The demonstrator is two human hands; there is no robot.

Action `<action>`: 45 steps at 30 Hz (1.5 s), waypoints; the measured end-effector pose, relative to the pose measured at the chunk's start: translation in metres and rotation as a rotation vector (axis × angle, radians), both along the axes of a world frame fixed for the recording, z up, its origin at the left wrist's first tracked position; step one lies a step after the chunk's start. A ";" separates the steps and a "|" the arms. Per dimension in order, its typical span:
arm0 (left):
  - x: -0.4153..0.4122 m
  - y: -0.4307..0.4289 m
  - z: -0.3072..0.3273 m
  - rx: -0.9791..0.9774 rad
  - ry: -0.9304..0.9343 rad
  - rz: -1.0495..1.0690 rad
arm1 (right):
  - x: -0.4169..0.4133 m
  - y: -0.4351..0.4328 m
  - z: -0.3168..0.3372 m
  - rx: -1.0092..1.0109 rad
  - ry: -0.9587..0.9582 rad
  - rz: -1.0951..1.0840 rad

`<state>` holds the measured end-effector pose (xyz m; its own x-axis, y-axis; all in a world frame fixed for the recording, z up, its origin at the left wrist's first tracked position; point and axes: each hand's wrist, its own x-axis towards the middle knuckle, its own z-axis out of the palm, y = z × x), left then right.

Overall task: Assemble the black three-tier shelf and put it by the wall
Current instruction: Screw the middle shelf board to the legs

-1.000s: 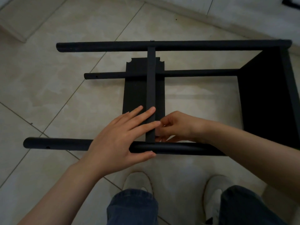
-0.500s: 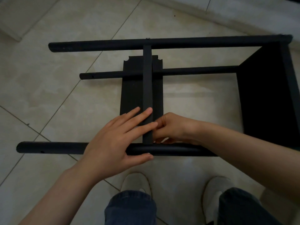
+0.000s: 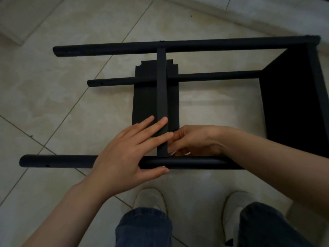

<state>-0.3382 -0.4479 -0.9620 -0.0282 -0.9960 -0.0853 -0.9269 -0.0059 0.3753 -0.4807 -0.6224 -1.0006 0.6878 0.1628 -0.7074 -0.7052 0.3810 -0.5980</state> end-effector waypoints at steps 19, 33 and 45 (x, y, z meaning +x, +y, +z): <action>-0.002 -0.001 0.004 0.012 0.052 -0.019 | 0.007 -0.006 -0.002 -0.044 0.048 0.140; -0.002 -0.001 0.003 0.000 0.056 -0.013 | 0.004 -0.011 -0.010 0.035 -0.007 0.131; -0.002 -0.001 0.002 -0.010 0.052 -0.010 | 0.008 -0.007 -0.009 -0.011 -0.005 0.097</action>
